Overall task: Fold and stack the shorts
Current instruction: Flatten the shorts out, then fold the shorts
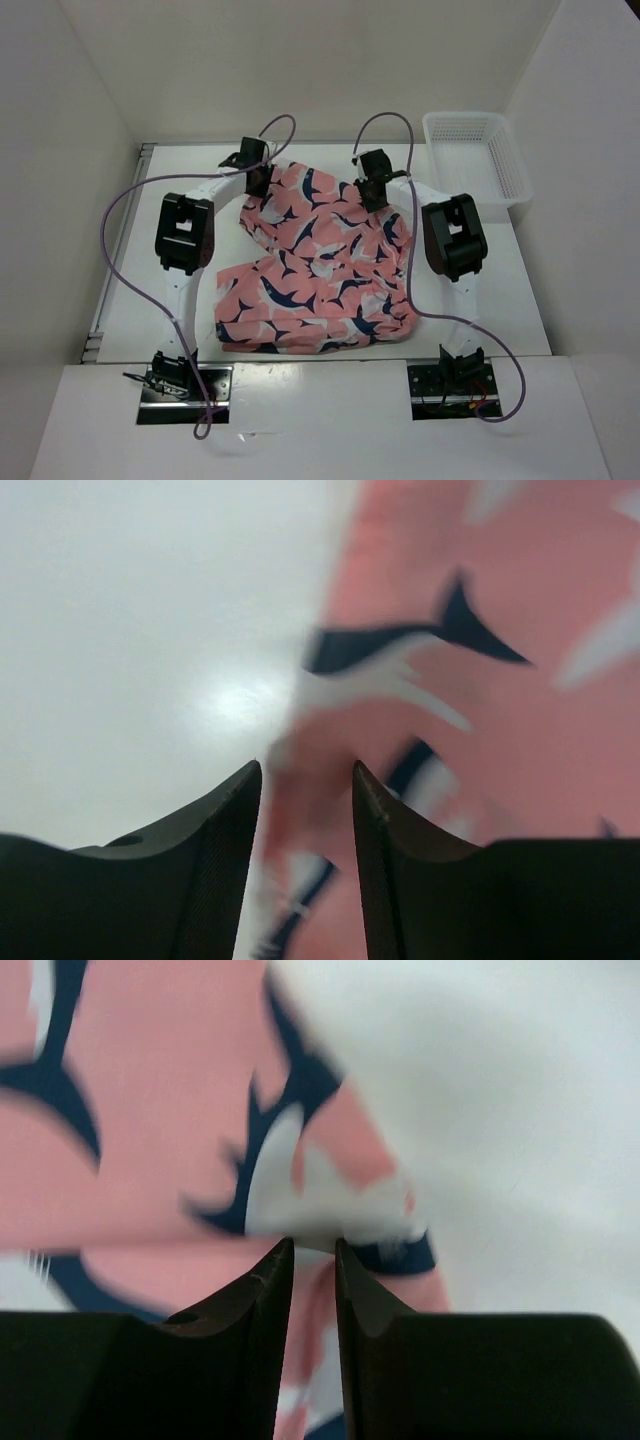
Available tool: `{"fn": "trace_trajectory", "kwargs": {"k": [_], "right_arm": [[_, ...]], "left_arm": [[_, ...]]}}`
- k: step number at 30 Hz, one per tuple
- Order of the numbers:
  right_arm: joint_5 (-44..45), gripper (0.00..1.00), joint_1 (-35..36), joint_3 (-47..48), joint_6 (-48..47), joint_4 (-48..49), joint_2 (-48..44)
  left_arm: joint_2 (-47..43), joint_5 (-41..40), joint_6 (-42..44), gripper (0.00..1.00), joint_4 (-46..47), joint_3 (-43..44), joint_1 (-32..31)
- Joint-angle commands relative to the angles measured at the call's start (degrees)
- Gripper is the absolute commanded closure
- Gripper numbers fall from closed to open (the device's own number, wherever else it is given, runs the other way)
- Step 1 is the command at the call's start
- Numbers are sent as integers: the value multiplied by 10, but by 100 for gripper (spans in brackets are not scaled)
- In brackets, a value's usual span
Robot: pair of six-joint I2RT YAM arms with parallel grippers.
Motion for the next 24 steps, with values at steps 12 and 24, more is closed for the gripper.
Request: {"fn": "trace_trajectory", "kwargs": {"k": [12, 24], "right_arm": [[145, 30, 40, 236, 15, 70, 74], [-14, 23, -1, 10, -50, 6, -72]], "left_arm": [[144, 69, 2, 45, -169, 395, 86], [236, 124, 2, 29, -208, 573, 21]]}}
